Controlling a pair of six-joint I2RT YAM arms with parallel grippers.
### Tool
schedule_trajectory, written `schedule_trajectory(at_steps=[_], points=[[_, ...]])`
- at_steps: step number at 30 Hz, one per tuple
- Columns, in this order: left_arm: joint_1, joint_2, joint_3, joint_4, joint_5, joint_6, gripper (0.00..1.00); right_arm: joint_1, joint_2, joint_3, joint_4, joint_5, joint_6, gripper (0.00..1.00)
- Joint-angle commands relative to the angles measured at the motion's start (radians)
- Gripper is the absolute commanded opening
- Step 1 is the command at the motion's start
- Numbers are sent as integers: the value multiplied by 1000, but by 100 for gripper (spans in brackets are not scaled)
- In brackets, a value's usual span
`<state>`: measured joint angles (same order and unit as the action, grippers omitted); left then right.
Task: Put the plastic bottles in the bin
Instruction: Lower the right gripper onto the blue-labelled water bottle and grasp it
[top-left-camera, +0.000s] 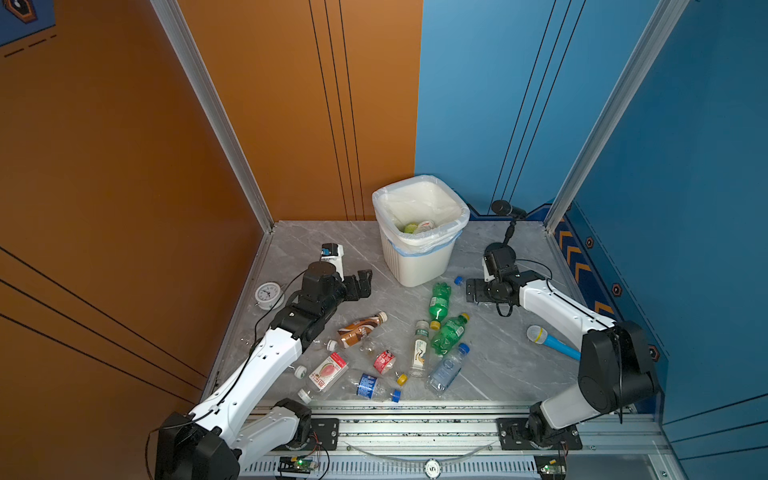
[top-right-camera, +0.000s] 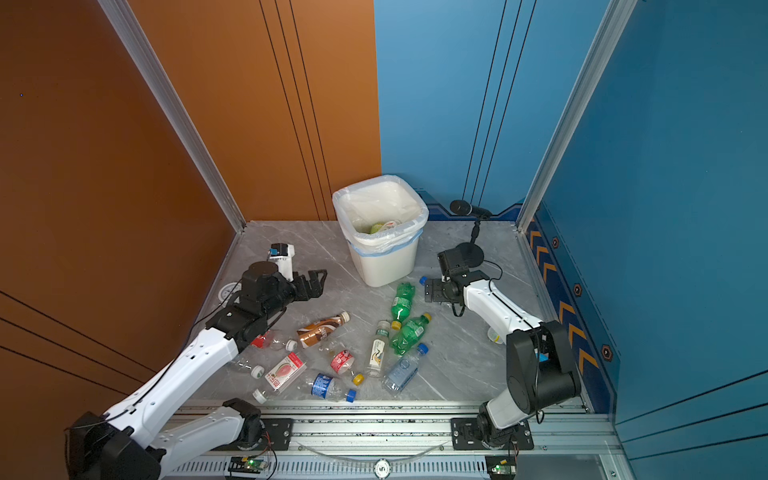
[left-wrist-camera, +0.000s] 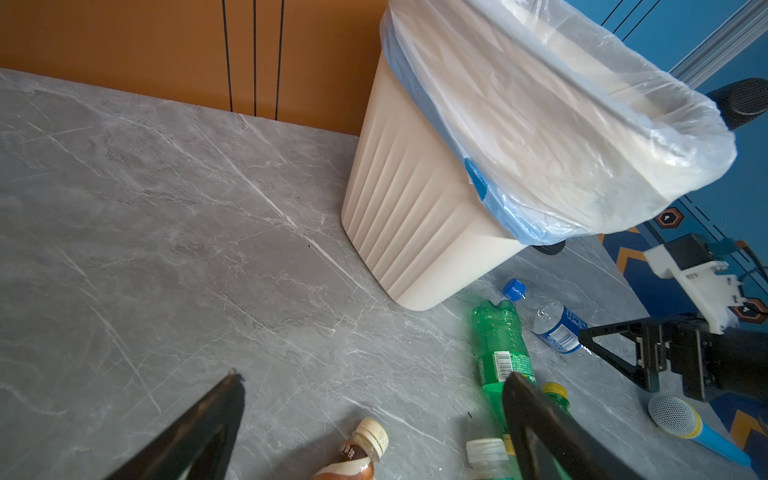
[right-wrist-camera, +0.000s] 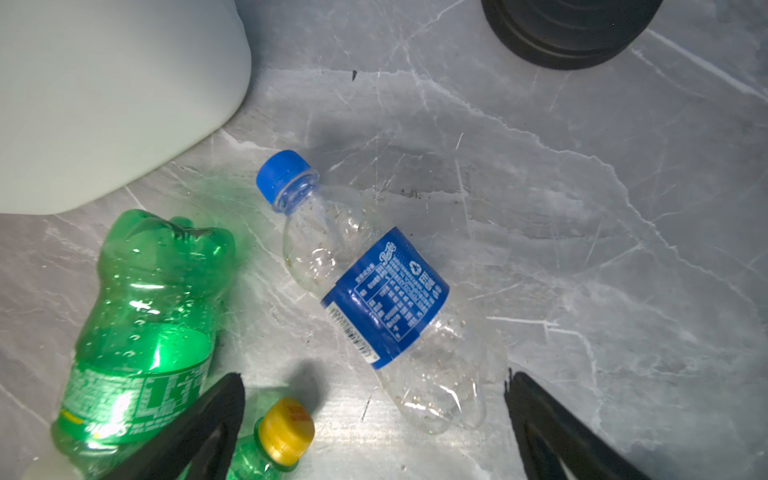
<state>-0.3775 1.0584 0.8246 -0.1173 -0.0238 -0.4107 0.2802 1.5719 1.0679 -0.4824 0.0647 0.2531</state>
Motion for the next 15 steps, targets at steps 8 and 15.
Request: schedule_trajectory(at_steps=[8,15], points=[[19,-25,-18,-37,-22,-7,98,-8,143,77,8,69,-76,100],[25,-30,-23,-44,-21,-11,97,-12,233,123,17,72,-90,99]])
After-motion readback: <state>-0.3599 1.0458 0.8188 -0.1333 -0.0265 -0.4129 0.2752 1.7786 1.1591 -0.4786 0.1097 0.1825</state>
